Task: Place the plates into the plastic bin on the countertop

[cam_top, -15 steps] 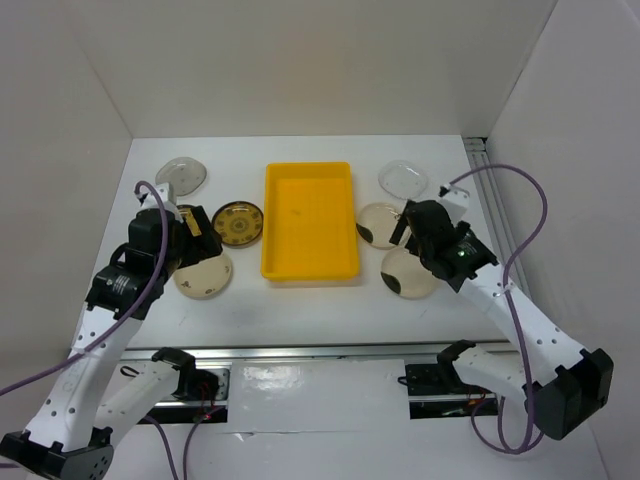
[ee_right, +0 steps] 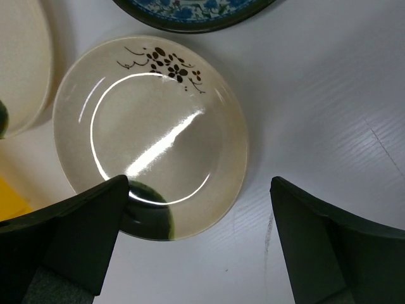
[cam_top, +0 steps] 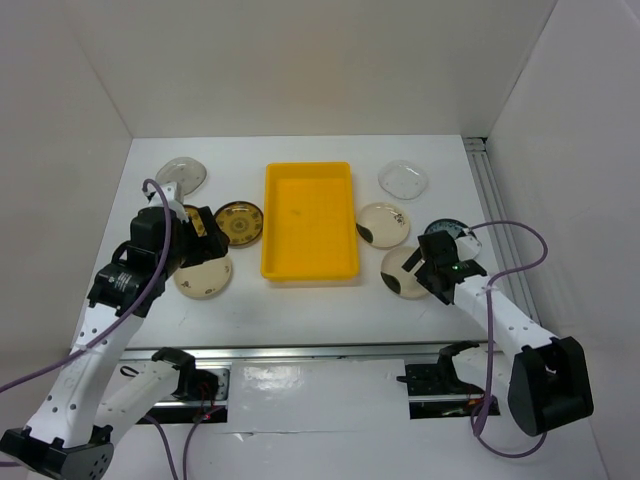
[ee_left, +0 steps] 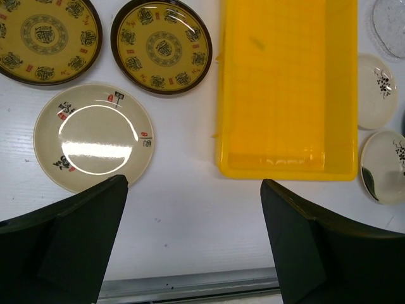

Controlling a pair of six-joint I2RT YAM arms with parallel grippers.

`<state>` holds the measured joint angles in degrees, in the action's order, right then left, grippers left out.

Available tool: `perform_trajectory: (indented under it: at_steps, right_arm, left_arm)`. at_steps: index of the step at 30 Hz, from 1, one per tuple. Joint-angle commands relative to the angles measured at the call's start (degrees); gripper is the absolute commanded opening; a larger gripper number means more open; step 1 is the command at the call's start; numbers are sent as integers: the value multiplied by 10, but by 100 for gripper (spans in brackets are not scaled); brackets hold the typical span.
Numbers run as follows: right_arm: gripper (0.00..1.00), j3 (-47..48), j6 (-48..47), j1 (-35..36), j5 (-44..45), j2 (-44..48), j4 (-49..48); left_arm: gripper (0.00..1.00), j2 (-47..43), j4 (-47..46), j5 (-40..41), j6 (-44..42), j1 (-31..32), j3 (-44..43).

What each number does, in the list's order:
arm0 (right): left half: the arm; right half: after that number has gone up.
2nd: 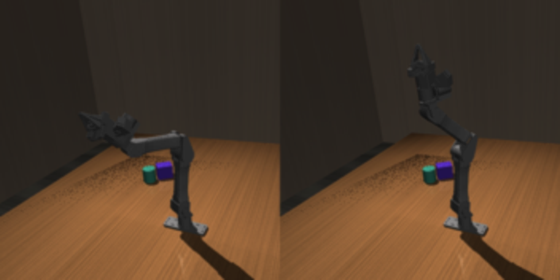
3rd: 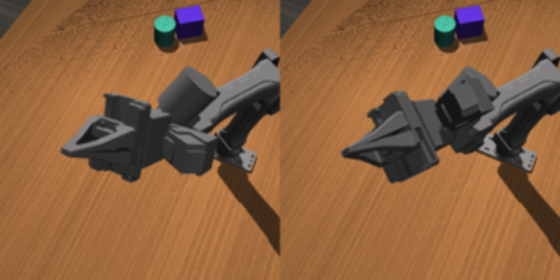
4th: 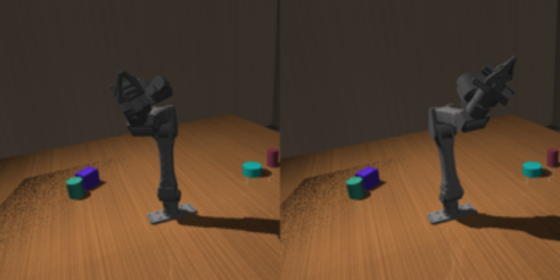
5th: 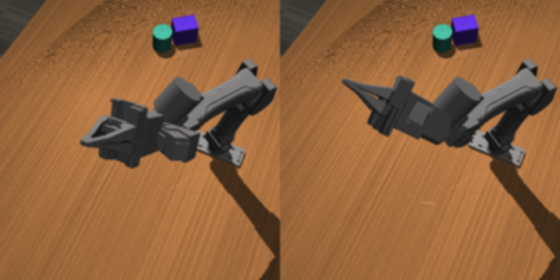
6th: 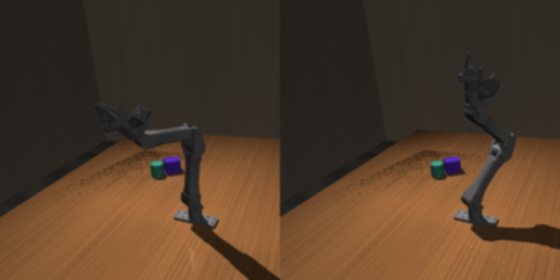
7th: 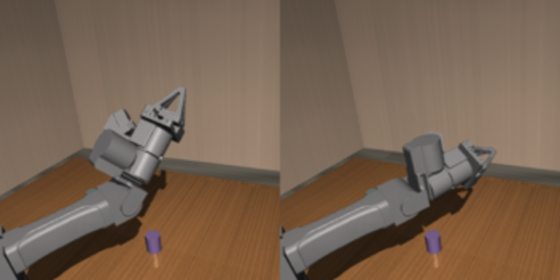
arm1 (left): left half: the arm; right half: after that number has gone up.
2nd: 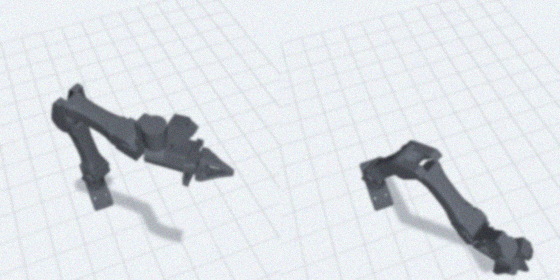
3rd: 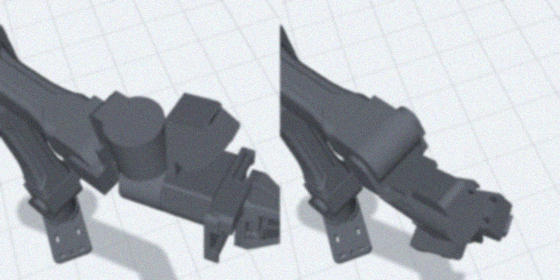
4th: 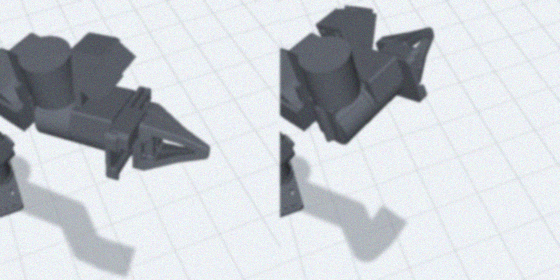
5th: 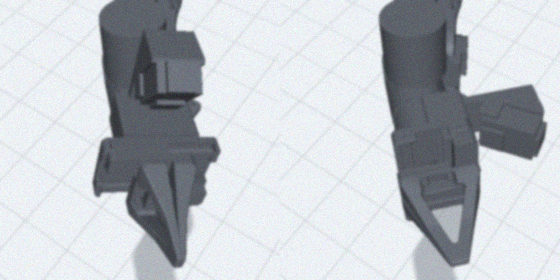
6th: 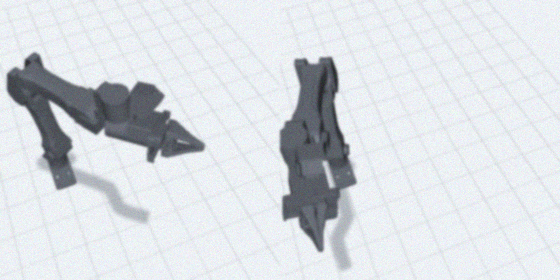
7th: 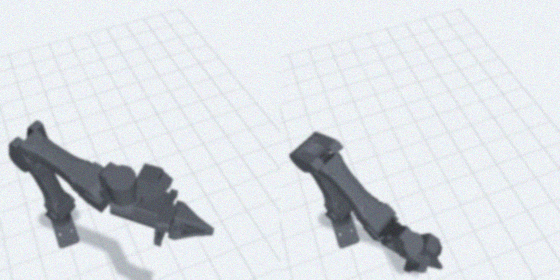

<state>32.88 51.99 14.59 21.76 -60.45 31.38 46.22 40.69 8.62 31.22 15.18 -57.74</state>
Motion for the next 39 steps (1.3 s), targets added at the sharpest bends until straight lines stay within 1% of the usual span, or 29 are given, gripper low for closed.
perform_trajectory:
  at_steps: [1,7,9,13,14,18,19,20,21,22,23,24,26,27,29,31,33,36,37,39]
  right_arm:
    - [100,-15,29,-3,2,-4,-50]
    - [100,-37,29,-3,2,13,-55]
    - [98,-52,29,-3,2,13,-55]
    - [92,-70,35,-3,2,7,-82]
    - [92,-80,35,-3,2,7,-82]
    - [84,-101,41,-3,2,-4,-108]
    - [78,-106,41,-3,2,-11,-108]
    - [75,-106,41,-3,2,-11,-114]
    - [75,-113,41,-3,2,-11,-120]
    - [72,-113,41,-3,2,-16,-120]
    - [67,-118,41,-3,2,-16,-120]
    - [65,-118,41,-3,2,-16,-120]
    - [65,-118,41,-3,2,-16,-120]
    - [56,-118,41,-3,2,-16,-120]
    - [50,-118,41,-3,2,-16,-114]
    - [41,-118,41,-3,2,-16,-109]
    - [41,-118,41,-3,2,-10,-109]
    - [16,-118,46,-3,-6,-5,-102]
    - [0,-118,46,-3,-12,-5,-102]
    - [0,-118,51,-3,-12,1,-97]
  left_arm:
    - [100,-2,-25,-19,-16,-2,0]
    - [100,-2,-25,-25,-16,-2,0]
    - [100,-2,-25,-25,-16,-2,0]
    - [100,-2,-25,-19,-16,-2,0]
    - [100,-2,-25,-19,-16,-2,0]
    - [100,-2,-25,-19,-16,-2,0]
    - [100,-2,-25,-19,-16,-2,0]
    - [100,-2,-25,-19,-16,-2,0]
    - [100,-2,-25,-19,-16,-2,0]
    - [100,-2,-25,-14,-16,-2,0]
    - [100,-2,-25,-14,-16,-2,0]
    - [100,-2,-25,-14,-16,-2,0]
    - [100,-2,-25,-14,-16,-2,0]
    - [100,-2,-25,-14,-16,-2,0]
    - [100,-2,-25,-14,-16,-2,0]
    - [100,-2,-25,-14,-16,-2,0]
    - [100,-2,-25,-14,-16,-2,0]
    - [100,-2,-25,-14,-16,-2,0]
    - [100,-2,-25,-14,-16,-2,0]
    - [100,-2,-25,-9,-16,-2,0]
